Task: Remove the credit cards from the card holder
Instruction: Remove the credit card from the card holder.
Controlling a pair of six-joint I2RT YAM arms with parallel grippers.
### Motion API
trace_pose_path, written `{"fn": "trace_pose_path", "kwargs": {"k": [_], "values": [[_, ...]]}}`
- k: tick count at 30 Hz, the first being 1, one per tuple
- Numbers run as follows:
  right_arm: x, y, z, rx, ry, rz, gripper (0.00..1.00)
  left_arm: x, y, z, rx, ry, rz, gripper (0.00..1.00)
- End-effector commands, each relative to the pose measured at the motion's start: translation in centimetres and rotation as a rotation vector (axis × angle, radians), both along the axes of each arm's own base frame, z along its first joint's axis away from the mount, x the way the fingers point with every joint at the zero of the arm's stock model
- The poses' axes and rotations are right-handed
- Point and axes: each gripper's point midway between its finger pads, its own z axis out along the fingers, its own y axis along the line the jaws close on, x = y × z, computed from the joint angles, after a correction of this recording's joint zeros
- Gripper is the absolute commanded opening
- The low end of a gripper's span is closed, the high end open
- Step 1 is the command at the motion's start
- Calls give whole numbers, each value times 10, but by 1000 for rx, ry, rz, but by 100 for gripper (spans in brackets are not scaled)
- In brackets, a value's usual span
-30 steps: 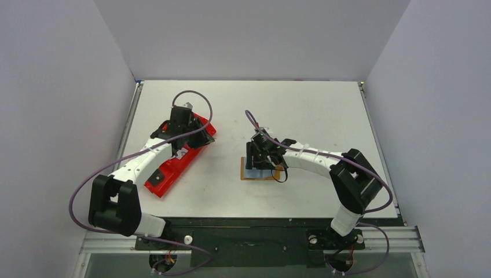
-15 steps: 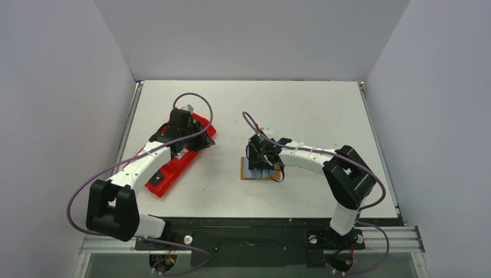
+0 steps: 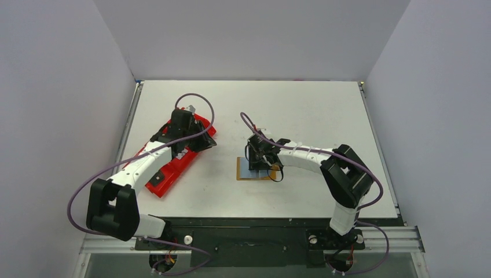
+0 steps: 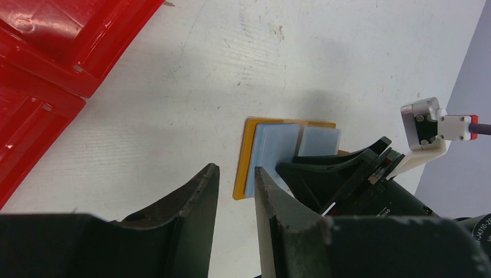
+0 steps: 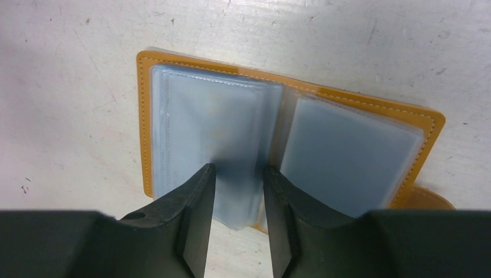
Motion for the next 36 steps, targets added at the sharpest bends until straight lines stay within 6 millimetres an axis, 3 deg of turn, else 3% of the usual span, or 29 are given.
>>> {"fn": "trace_pose_path", "kwargs": {"k": [1,8,17,27,36], "values": [[4,20,1,58,-12,51,27,4,-8,2,-6,-26,-26,27],[5,19,-5,89,12,46,0,-1,-22,-5,-9,-5,-57,27],[3,11,-18,221,72,17,0,-12,-53,-29,9,46,-123,23],[4,7,-23,266,88,5,0,-23,-89,-56,34,102,-209,0],[3,5,-27,273,93,2,0,-25,-102,-75,28,126,-226,0]]}}
